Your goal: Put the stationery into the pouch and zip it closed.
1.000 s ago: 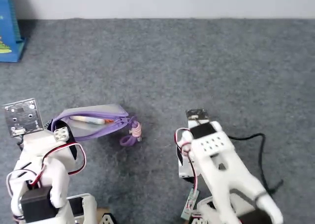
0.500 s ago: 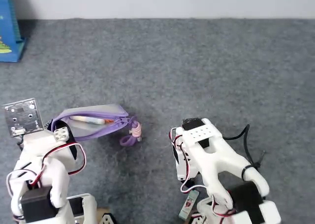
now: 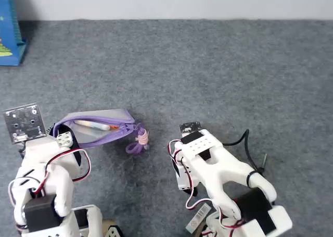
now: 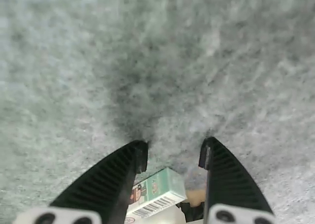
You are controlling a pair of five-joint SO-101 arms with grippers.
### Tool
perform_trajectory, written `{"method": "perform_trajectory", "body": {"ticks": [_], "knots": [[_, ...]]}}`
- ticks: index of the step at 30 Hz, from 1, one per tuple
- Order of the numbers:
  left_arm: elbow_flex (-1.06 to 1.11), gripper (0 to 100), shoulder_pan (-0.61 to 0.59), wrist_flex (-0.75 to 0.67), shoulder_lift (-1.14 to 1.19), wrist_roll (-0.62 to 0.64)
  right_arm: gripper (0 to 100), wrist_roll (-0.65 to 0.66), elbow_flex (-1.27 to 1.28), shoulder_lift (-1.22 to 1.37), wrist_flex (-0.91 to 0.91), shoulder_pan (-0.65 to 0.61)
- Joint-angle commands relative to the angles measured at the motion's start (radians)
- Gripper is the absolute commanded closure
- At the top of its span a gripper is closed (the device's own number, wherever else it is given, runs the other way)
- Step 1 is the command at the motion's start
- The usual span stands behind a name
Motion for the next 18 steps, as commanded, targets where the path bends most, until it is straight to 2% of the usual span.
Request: {"method": "perform_trajectory", "body": {"ticks": [1,9,18], "knots": [[0.012,99,0.003,-0.015,0.014,-0.009,81.2,-0.012,-0.040,-0.005,-0.013,0.002],[0.012,99,0.003,-0.017,0.014,-0.009,81.2,-0.038,-0.150,-0.137,0.249,0.001],[0.012,99,0.003,-0.015,0.014,-0.009,81.2,-0.017,-0.143,-0.357,0.415,0.002]]}}
